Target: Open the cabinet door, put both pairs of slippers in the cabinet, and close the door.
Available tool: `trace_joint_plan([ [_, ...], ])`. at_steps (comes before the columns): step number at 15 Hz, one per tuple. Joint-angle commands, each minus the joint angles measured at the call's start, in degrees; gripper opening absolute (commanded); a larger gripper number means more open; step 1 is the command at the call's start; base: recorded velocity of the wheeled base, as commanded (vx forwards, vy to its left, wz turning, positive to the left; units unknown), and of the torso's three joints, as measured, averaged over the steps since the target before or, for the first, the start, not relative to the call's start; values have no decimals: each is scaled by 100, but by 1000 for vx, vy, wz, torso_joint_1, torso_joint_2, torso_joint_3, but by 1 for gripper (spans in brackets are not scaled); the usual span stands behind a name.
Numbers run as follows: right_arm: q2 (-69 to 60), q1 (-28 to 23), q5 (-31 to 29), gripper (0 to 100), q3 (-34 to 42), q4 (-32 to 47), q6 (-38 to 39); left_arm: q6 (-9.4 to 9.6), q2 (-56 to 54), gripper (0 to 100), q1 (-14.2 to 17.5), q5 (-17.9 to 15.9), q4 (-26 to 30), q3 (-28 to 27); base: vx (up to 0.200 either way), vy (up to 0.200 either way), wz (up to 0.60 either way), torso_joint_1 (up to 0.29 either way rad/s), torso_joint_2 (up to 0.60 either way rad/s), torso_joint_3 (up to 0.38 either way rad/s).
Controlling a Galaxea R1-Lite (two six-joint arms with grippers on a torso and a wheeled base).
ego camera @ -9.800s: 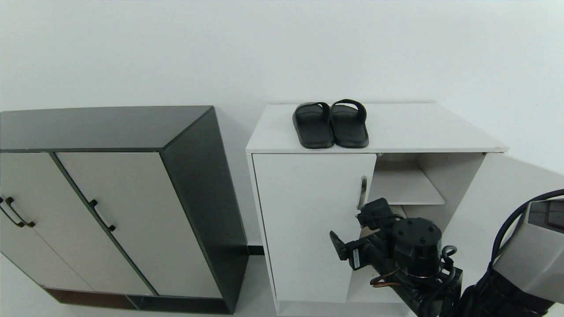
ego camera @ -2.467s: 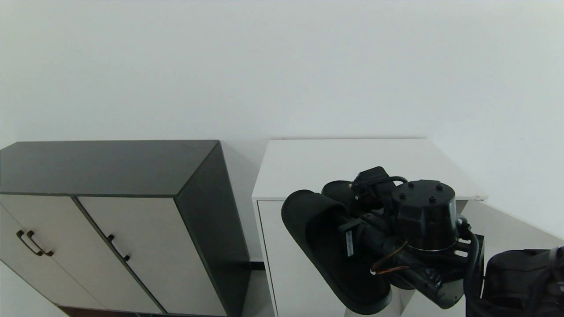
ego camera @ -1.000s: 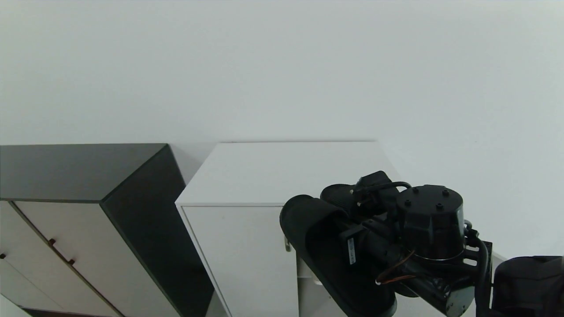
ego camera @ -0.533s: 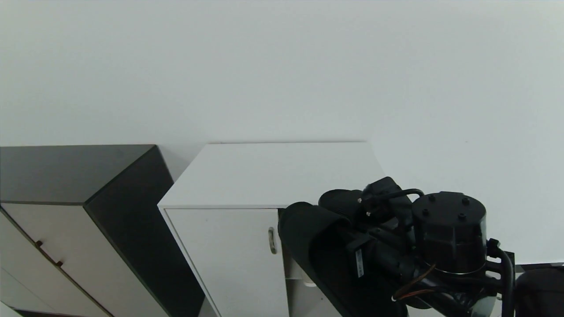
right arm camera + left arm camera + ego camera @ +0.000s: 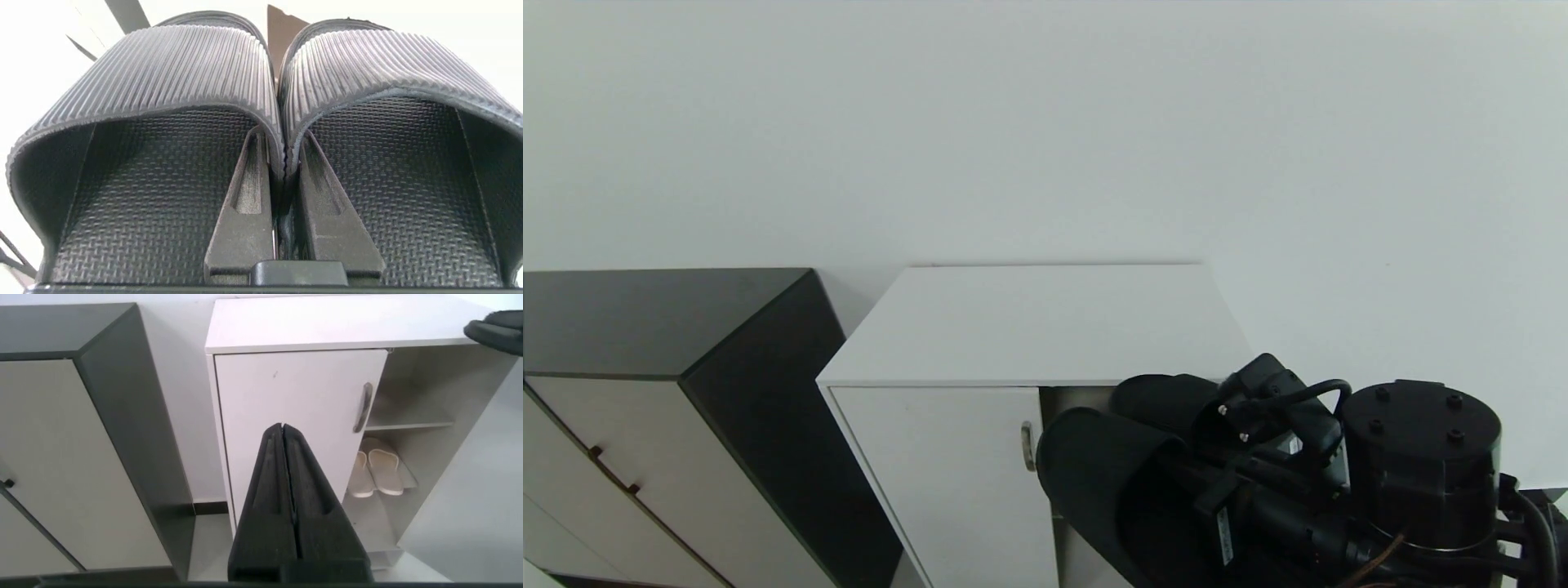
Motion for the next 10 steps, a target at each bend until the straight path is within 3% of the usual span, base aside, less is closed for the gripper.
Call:
trace_joint_plan([
  [1,-24,-1,-2,0,43,-2,-10,0,-1,0,2,0,6,0,0,0,0,0,0,0],
  [5,-24,7,16,0,78,-2,-10,0,-1,0,2,0,6,0,0,0,0,-24,58,32],
  [10,-15,34,16,0,122,-2,-18,0,-1,0,2,0,-2,0,0,0,0,-204,487,275],
])
